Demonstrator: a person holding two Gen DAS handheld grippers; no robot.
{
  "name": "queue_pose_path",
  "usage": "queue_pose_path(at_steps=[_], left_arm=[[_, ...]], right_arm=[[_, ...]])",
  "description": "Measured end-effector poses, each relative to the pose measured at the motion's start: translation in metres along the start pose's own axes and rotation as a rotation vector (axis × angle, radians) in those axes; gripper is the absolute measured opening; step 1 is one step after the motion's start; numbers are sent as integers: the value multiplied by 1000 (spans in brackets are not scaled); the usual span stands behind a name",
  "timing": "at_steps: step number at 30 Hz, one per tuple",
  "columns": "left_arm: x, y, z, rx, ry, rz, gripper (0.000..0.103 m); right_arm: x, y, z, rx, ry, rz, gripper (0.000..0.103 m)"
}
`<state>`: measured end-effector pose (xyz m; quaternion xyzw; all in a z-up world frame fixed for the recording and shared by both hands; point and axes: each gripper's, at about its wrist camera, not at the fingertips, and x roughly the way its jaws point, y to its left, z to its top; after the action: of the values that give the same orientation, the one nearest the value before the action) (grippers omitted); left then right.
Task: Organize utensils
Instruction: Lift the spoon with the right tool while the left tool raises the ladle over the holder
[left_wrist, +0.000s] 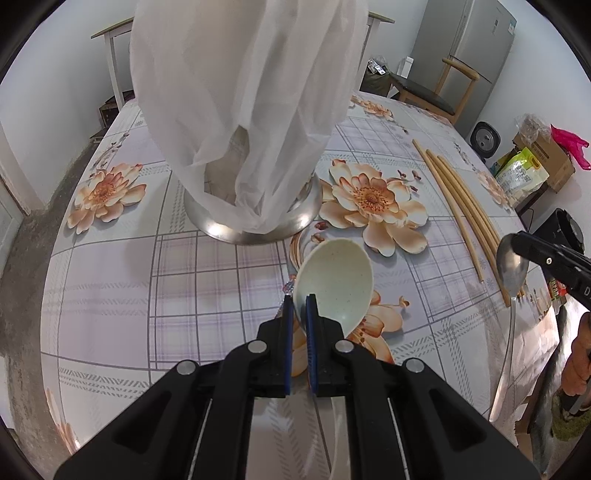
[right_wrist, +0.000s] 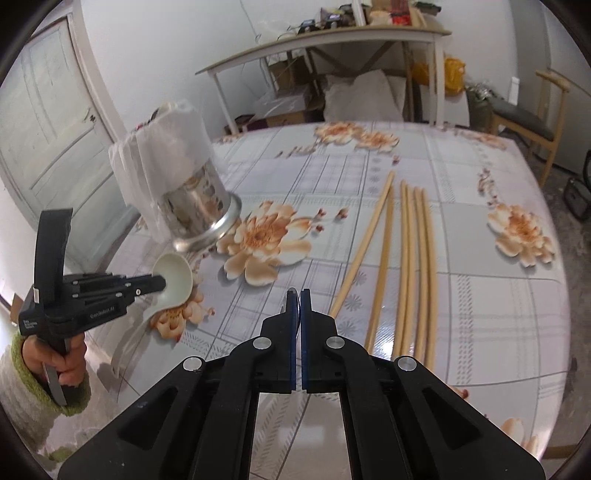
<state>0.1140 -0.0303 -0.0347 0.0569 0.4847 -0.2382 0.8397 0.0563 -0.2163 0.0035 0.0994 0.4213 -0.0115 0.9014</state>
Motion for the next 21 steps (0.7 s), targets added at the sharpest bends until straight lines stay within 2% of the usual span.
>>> queue_pose_path(at_steps=[8,14,18,21], left_arm=[[-24,7,5,-36,-56,-26,2],[-56,12,13,-61,-122,-68,2],[-89,13,24,-74,-211,-158,2],[-124,14,39,-71,-340,-221,2]], right_arm=[[-18,0,6,27,-68,-31,0],[-21,2,6,26,-74,-33,0],[-20,0,6,34,-63,-23,0],[-18,-2,5,45,-51,-13,0]])
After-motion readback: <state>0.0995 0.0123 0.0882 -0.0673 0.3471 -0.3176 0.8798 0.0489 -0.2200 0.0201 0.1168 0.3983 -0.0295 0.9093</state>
